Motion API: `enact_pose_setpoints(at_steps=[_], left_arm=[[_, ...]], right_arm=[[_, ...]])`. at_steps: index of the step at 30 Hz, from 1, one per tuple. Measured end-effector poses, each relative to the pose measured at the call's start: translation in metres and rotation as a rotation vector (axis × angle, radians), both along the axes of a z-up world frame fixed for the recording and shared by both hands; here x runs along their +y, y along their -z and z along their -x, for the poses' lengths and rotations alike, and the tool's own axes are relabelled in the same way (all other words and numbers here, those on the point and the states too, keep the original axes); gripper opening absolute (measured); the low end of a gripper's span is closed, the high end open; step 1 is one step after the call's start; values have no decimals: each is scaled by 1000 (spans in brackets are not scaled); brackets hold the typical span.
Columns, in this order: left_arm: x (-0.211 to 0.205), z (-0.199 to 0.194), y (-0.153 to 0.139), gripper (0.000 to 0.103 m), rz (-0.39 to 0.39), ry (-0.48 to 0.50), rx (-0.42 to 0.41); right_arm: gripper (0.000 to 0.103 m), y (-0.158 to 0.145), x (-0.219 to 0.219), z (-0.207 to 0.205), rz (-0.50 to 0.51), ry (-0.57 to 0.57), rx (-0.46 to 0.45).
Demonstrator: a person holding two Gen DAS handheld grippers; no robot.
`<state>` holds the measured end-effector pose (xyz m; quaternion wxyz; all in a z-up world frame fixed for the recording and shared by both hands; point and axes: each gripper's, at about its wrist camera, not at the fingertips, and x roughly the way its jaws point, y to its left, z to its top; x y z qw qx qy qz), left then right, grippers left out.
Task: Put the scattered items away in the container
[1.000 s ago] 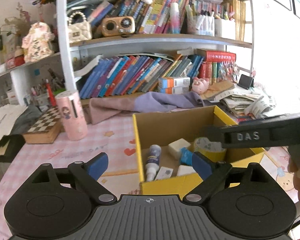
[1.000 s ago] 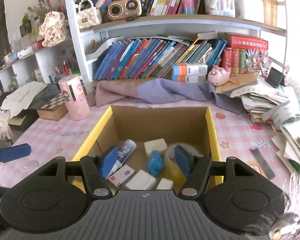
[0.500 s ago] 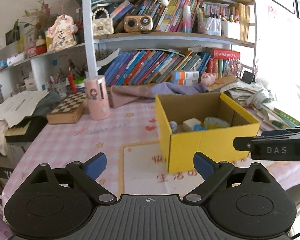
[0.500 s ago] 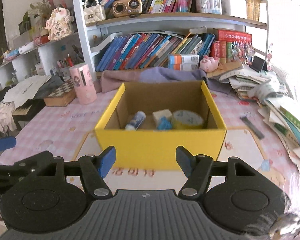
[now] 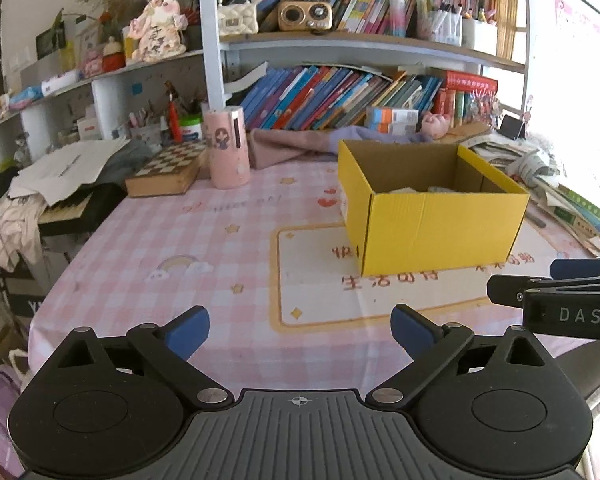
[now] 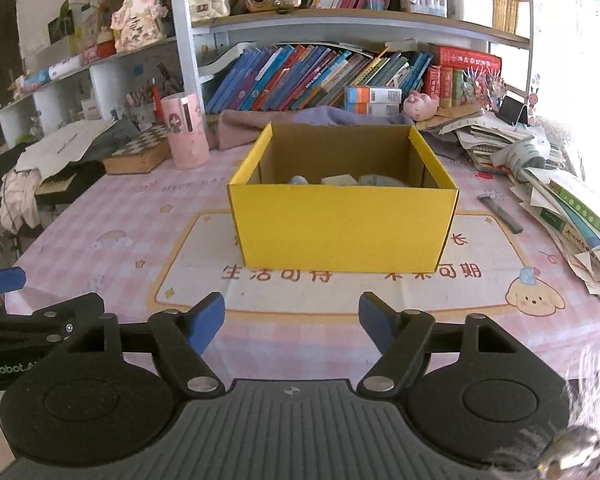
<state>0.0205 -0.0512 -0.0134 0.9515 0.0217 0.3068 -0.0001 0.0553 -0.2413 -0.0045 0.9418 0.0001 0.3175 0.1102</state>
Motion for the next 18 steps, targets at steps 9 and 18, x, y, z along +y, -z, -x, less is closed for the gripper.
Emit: enact_pose_setpoints(at_steps=[9,18], left_arm=[[1,15,6,99,-20,-32,21],[4,15,4,103,-7,-48,28]], right_arm=[[87,6,7,19,33,1,11],[89,6,7,22,34,15,26]])
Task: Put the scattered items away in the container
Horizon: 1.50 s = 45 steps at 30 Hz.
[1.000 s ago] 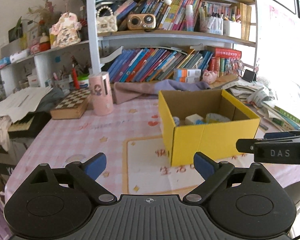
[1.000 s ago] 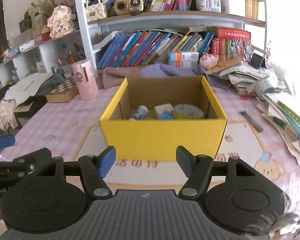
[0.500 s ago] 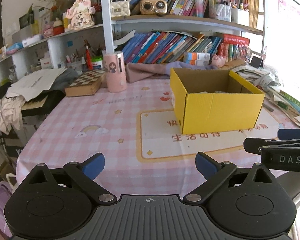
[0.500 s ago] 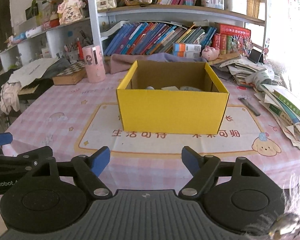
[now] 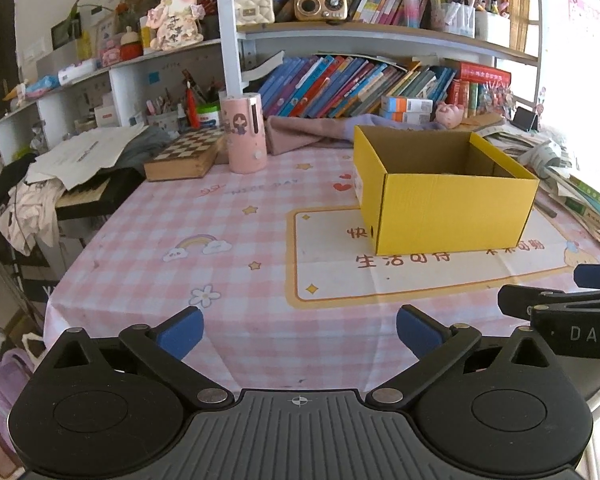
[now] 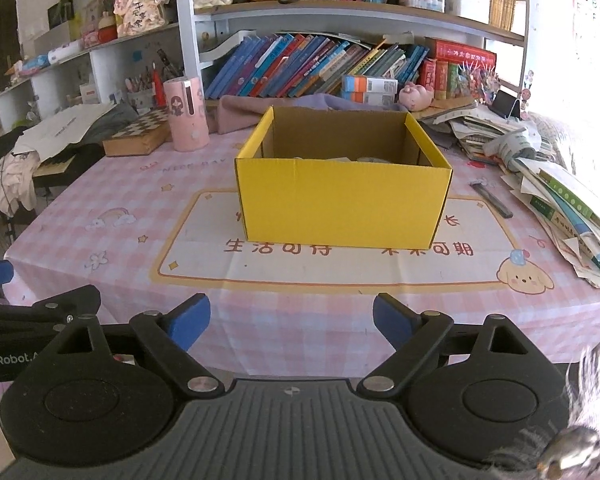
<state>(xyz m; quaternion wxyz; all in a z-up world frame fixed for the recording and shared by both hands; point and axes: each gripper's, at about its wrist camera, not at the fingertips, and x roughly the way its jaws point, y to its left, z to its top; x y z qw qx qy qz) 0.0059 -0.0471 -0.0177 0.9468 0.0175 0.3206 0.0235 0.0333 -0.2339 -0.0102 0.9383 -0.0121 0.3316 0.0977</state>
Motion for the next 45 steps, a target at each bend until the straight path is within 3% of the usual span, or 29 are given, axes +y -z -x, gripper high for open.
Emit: enact_pose_setpoints(at_steps=[45], left_arm=[[0,-9,11,103,21,-12,55]], right_arm=[[91,6,2,-12,22,-15,42]])
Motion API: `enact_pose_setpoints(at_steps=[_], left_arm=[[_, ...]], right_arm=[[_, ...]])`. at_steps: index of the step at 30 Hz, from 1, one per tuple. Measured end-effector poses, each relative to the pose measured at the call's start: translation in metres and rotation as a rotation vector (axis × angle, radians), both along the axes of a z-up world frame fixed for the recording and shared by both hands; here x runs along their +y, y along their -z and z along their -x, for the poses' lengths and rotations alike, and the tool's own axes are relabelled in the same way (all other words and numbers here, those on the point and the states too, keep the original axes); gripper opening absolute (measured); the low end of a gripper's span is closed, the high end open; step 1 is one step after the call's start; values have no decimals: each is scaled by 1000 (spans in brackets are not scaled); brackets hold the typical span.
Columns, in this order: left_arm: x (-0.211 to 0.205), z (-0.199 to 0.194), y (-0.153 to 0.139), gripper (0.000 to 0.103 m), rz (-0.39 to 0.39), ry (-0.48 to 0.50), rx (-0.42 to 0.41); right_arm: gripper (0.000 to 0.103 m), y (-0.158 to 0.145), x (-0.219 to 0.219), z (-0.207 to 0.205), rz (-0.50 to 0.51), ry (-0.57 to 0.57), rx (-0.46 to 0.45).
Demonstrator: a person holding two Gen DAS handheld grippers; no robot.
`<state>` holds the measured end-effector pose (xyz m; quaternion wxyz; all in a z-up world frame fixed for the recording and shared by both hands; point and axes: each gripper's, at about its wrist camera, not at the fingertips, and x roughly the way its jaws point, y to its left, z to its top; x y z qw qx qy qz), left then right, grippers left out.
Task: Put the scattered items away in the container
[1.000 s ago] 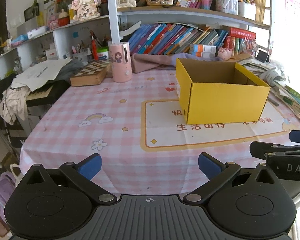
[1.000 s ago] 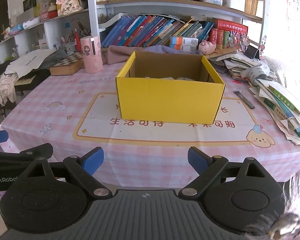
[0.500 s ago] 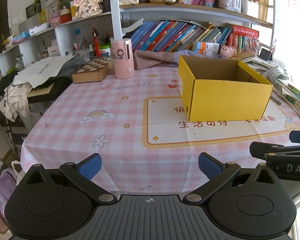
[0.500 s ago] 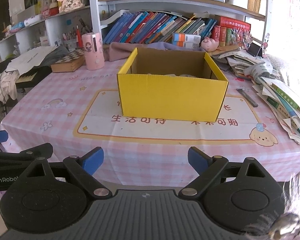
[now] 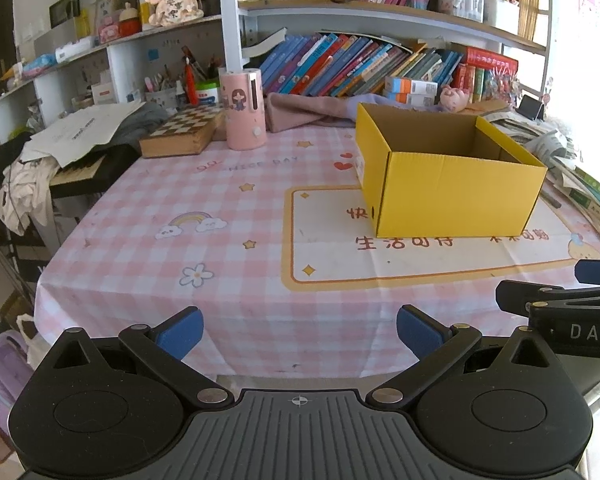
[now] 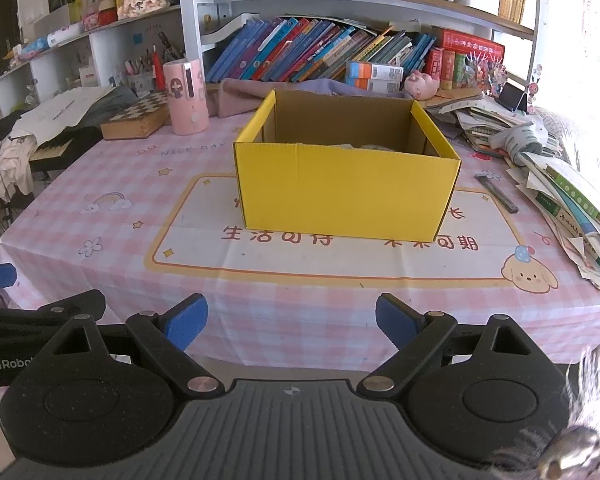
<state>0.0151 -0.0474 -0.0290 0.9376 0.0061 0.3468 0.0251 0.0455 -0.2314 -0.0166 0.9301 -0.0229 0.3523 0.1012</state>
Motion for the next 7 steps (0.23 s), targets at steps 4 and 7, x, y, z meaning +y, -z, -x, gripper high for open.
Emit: enact_pose_setpoints(at_steps=[4,7], left_arm=[[0,0,0,103,1,1,-1],[-1,-2,1,103,-3,3,3]], right_arm=[[91,2,1,-2,2,1,4],[91,4,1,-4,4,2,9]])
